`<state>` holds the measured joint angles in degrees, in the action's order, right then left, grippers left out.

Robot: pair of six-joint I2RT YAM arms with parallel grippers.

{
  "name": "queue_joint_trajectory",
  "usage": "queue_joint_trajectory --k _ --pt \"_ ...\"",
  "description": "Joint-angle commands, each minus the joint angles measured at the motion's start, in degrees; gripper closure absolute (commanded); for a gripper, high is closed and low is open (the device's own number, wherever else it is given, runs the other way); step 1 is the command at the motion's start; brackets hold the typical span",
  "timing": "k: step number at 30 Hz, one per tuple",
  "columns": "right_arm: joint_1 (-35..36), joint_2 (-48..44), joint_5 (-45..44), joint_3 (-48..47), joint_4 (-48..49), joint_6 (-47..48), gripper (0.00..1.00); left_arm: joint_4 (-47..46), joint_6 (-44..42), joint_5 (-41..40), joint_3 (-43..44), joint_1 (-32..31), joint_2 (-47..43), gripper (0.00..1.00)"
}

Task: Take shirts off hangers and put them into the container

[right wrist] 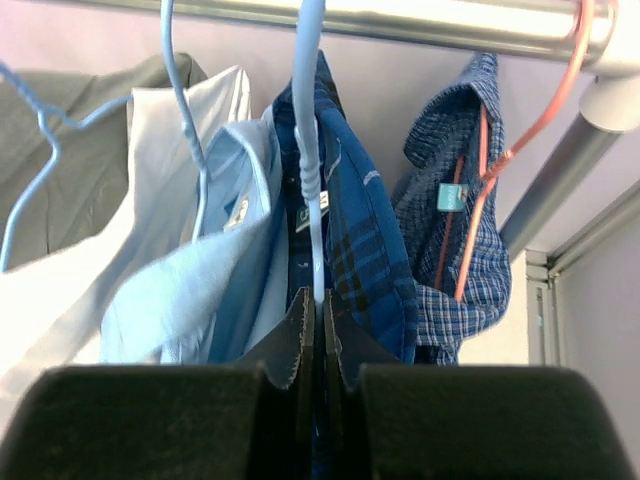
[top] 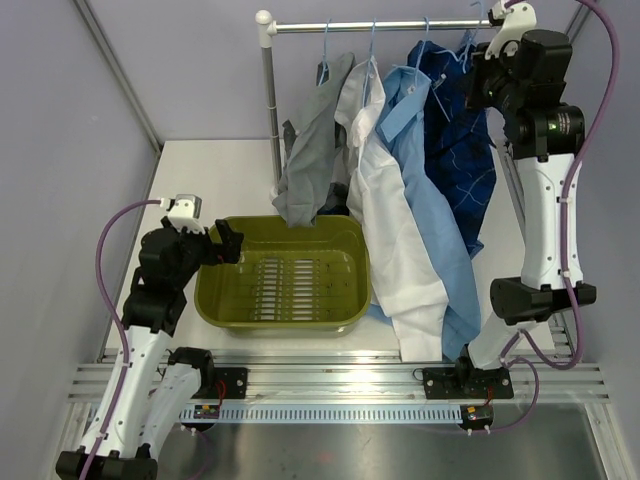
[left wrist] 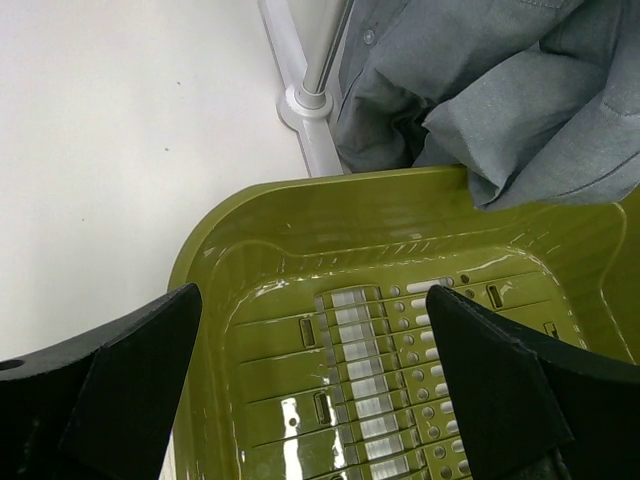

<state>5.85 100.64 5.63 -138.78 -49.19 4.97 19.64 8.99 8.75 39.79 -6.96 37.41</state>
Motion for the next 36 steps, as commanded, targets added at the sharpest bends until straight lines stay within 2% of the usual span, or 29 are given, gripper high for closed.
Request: queue_joint_trajectory --k 1,7,10,16,21,27,36 --pt "0.04 -6.06 1.14 2.8 6.3 4.15 1.0 -2.94 -0.64 2.05 1.61 -0.25 -1.11 0.01" --pt "-1.8 -21.34 2.37 24.5 8.32 15.5 1.0 -5.57 1.46 8.64 0.99 -0.33 -1.11 0.01" --pt "-7.49 -28.47 4.74 33.89 5.52 18.23 1.0 -6.45 1.64 14.77 1.52 -0.42 -0.15 0.01" --pt "-9.89 -40.6 3.78 41.48 0.15 20.96 1.0 -11.02 4.1 23.76 0.99 -1.03 1.26 0.01" --pt "-9.8 -43.77 4.3 37.98 -3.19 18.41 1.0 -10.59 3.93 23.86 1.52 -3.75 1.88 0.01" --pt "-9.8 -41.15 7.37 27.26 -5.13 16.04 1.0 -9.79 3.75 22.8 2.66 -4.46 1.35 0.01" --pt "-9.8 -32.18 15.54 1.17 -9.52 13.49 1.0 -10.23 6.21 22.54 5.73 -4.46 1.61 0.01"
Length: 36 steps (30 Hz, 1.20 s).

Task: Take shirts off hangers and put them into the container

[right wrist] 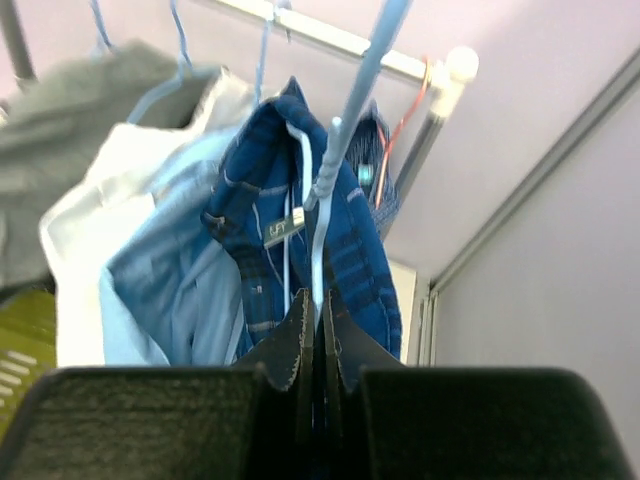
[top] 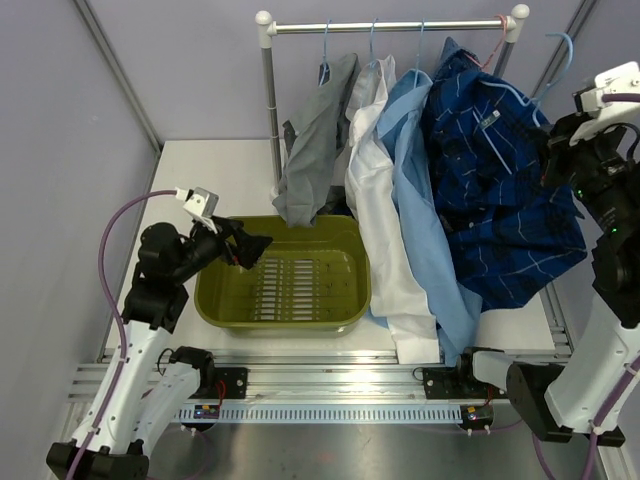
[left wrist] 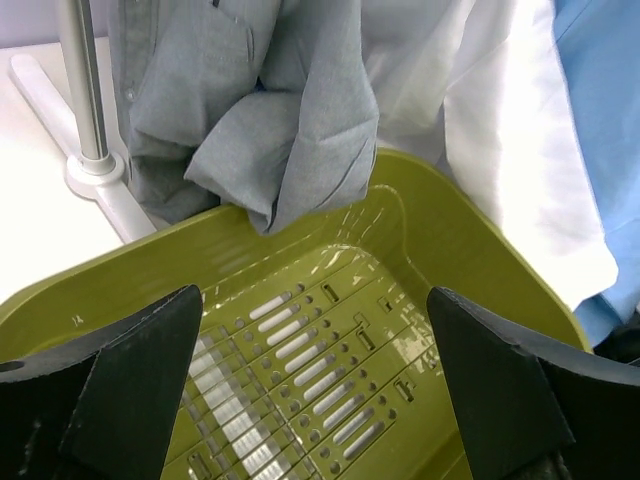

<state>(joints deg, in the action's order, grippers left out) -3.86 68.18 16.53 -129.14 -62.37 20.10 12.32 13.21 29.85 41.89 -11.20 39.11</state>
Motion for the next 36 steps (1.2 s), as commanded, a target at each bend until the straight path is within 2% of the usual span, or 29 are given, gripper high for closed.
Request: queue_joint_trajectory --k 1,6,9,14,18,23,27,30,31,36 --pt "-0.1 1.07 5.26 -12.58 2.7 -1.99 1.0 -3.09 2.25 1.62 3.9 -0.22 0.0 0.01" --pt "-0.1 2.48 11.66 -14.12 2.87 -4.98 1.0 -3.09 3.84 2.06 5.48 -0.22 0.26 0.01" --pt "-0.1 0.9 18.42 -8.43 2.87 -5.95 1.0 -1.07 2.87 1.36 7.41 -0.22 0.17 0.01" --pt "-0.1 -4.27 33.44 8.44 3.83 -5.33 1.0 0.95 3.31 2.5 9.7 -0.22 0.44 0.01" --pt "-0.1 -8.23 39.36 19.51 2.34 -0.95 1.0 1.22 4.1 4.34 8.91 -0.22 0.53 0.01" --pt "-0.1 -11.05 47.25 26.47 -4.68 7.58 1.0 0.69 5.42 6.98 6.89 -0.22 0.79 0.01" --pt "-0.1 -11.58 48.94 32.88 -6.97 11.27 1.0 -2.11 9.19 11.45 6.8 -0.75 1.58 0.01" --pt "-0.1 -11.41 49.99 35.96 -7.24 12.86 1.0 -2.91 11.57 11.73 7.68 -4.78 2.89 0.01" --pt "-0.1 -11.14 50.87 36.5 -7.76 13.56 1.0 -2.48 10.96 9.64 8.29 -8.45 3.25 0.01" --pt "-0.1 -11.58 49.65 40.62 -6.02 13.83 1.0 1.3 8.06 0.4 11.19 -18.93 6.58 0.01"
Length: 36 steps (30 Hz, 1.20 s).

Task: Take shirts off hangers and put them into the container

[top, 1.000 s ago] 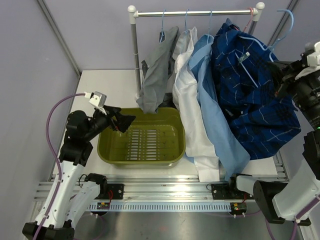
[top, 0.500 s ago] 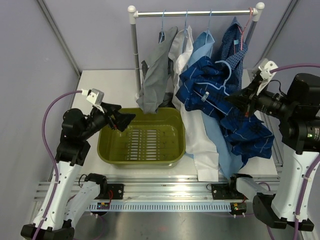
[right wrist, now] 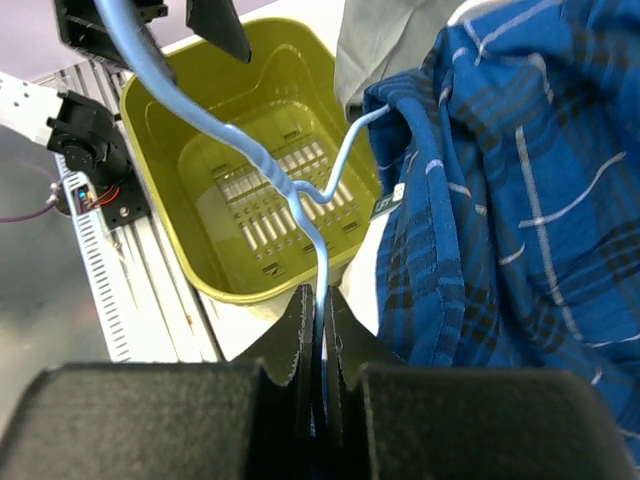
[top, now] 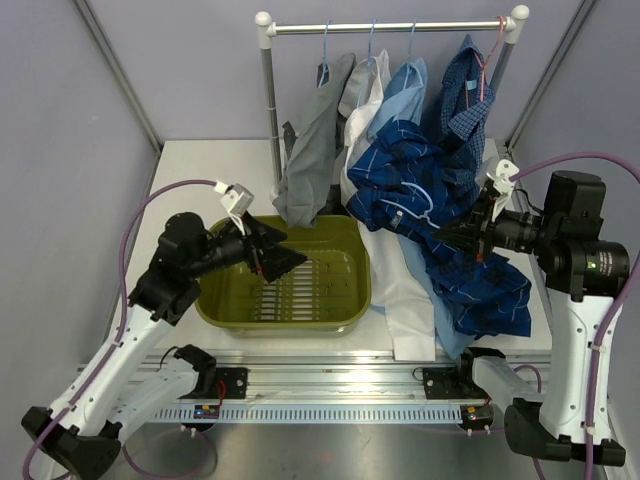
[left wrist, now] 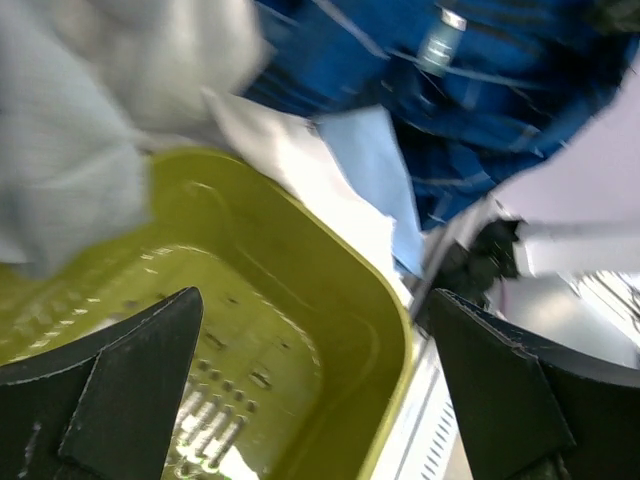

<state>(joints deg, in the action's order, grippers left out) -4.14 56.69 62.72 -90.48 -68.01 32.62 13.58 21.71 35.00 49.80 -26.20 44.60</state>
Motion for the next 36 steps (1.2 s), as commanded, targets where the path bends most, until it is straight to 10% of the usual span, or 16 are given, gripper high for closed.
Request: queue_joint_trajectory --k 1,25,31,36 --pt "0.19 -0.78 2.59 2.67 0.41 0.61 1.0 -0.4 0.08 -6.51 3.28 -5.6 1.37 0.01" --pt "0.27 -4.3 1.18 3.47 5.52 -7.31 1.0 -10.77 -0.01 -42.11 18.57 -27.85 26.14 0.02" --pt "0.19 -5.0 1.18 2.15 4.81 -8.1 1.0 -11.47 0.87 -50.72 21.83 -29.79 31.42 0.2" --pt "0.27 -5.53 1.0 2.41 3.68 -7.4 1.0 -13.32 -0.53 -56.27 20.6 -29.79 31.16 0.55"
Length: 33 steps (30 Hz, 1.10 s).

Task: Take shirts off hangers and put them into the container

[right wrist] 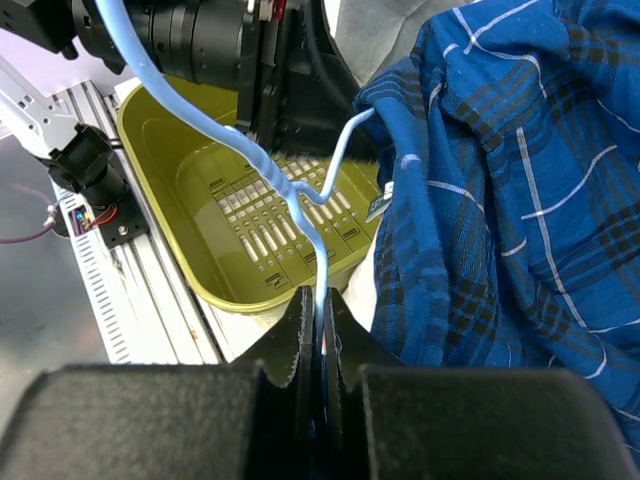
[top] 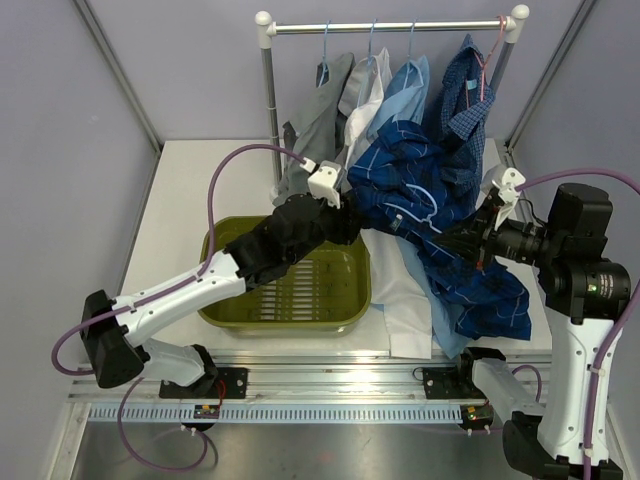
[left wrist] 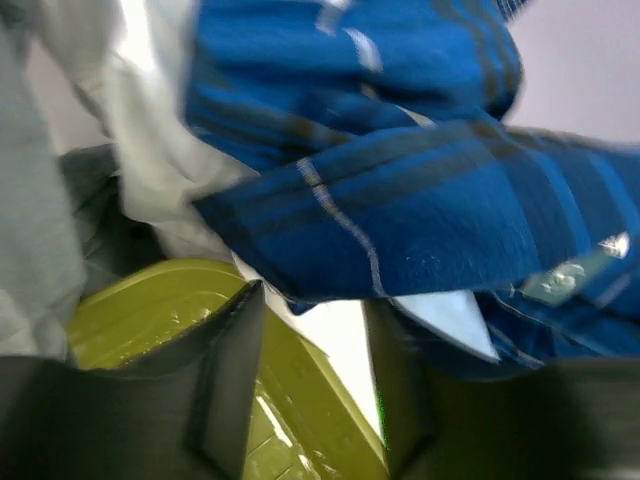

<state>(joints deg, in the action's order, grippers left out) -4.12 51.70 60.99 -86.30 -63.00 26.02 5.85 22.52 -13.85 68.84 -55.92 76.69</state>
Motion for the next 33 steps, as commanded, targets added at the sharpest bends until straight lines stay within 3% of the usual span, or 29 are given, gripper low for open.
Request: queue_joint_trajectory --k 1,2,3,12,19,33 --pt "0.17 -0.81 2.64 -1.85 -1.59 -0.54 1.0 -5.76 -2.39 -8.82 1.65 -0.07 -0.92 0.7" --pt "0.16 -0.81 2.55 -1.94 -1.77 -0.27 1.0 -6.89 -3.01 -9.44 1.74 -0.07 -1.01 0.76" --pt "0.16 -1.16 1.77 -2.64 -3.69 1.21 1.0 -6.73 -4.67 -11.53 2.17 0.28 -1.62 0.99" --pt "0.16 -2.57 -2.72 -4.31 -12.73 10.34 1.0 -4.18 -7.67 -12.35 -0.54 7.66 -7.86 1.0" --pt "0.16 -1.87 2.29 -6.77 -20.4 17.74 1.0 -1.28 -8.63 -6.38 -3.36 14.17 -9.36 1.0" --pt "0.17 -0.11 -1.23 -6.25 -26.19 23.71 1.0 -0.58 -8.64 1.44 -4.41 24.98 -15.25 1.0"
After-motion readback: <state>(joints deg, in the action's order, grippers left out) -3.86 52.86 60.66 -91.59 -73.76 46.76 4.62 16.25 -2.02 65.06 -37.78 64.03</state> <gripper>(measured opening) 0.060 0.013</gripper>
